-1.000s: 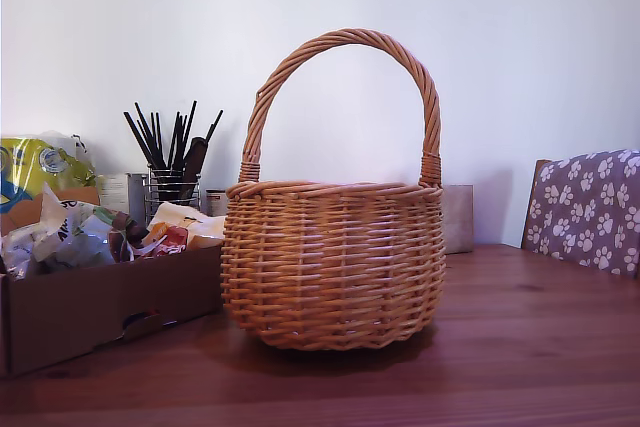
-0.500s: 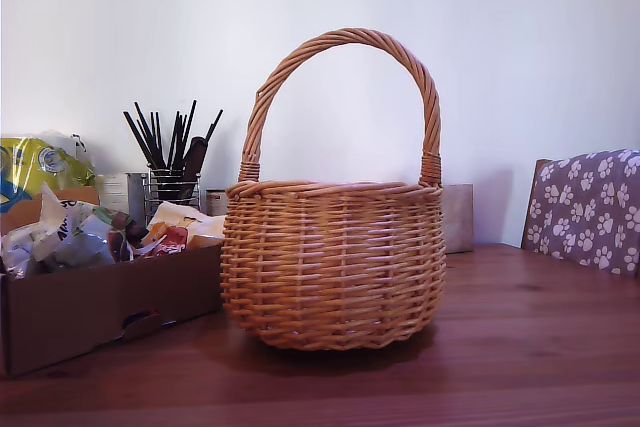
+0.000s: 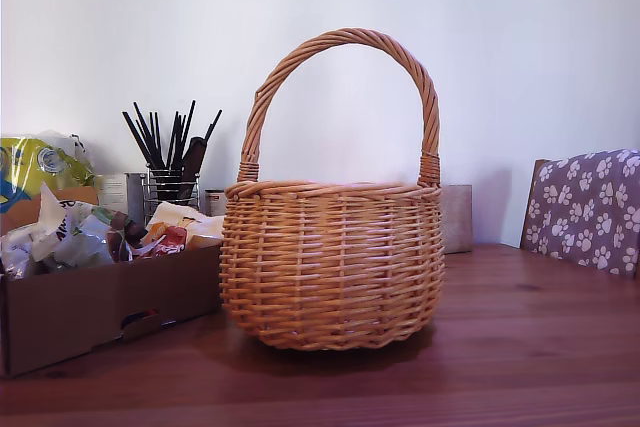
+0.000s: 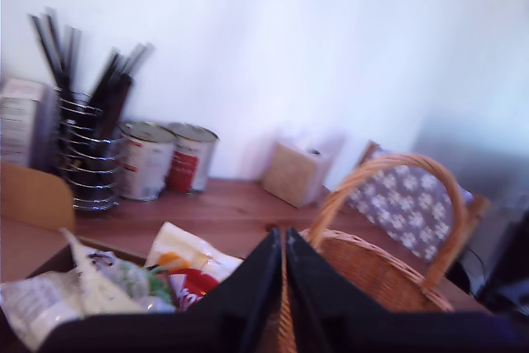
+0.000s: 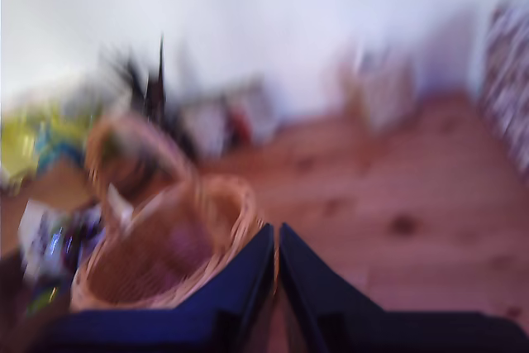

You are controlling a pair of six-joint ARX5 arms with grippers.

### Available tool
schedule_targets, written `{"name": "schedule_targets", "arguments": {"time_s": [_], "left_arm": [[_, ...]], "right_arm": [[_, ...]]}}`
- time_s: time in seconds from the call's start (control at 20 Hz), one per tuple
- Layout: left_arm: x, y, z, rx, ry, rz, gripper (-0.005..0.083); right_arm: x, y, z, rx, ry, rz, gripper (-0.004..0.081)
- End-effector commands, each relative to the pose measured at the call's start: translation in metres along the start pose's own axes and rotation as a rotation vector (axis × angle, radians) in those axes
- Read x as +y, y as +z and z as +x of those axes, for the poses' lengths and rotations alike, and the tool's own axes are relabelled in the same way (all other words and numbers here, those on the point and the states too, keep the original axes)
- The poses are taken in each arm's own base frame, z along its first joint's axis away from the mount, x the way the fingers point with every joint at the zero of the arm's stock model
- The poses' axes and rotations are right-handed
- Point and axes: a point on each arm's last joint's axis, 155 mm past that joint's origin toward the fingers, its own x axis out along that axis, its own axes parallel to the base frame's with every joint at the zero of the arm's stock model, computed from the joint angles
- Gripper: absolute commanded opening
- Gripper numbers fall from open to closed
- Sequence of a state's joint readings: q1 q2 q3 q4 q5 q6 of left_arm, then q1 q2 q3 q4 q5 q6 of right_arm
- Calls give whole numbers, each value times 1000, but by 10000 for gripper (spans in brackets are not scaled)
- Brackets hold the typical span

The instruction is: Move the bags of Easter eggs from the cardboard box on the left into the woven basket on the right side.

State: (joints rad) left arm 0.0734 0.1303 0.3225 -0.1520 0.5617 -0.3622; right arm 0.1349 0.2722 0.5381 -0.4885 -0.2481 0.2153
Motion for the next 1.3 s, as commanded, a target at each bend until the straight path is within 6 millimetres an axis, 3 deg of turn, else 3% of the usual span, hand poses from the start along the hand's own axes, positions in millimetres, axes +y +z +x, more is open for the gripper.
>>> {"name": "schedule_targets", "arguments": {"time_s": [0.0, 0.15, 0.55, 0.6, 0.7, 0.75, 0.9, 1.1, 1.25], "left_arm": [[2, -14, 4, 105, 2, 42, -23], [-1, -14, 9, 253, -4, 136, -23], [0, -30, 22, 677, -84, 257, 29], [-1, -35, 24, 719, -115, 277, 130], [-1, -48, 30, 786, -160, 310, 471], [2, -55, 34, 815, -167, 337, 553], [23, -65, 54, 856, -119, 489, 571], [49, -60, 91, 814, -78, 747, 575], [62, -60, 120, 768, -63, 813, 582]], "right_arm": [[10, 0, 1, 59, 41, -20, -12], [26, -6, 11, 150, 125, 55, -12], [32, -18, 30, 232, 176, 1, -12], [34, -20, 32, 244, 184, -8, -12], [37, -24, 36, 267, 195, -7, -12], [38, -27, 38, 280, 199, -7, -12], [39, -34, 43, 315, 206, -7, -12], [39, -40, 48, 341, 210, -4, -12], [39, -36, 53, 324, 214, -9, -12]]}}
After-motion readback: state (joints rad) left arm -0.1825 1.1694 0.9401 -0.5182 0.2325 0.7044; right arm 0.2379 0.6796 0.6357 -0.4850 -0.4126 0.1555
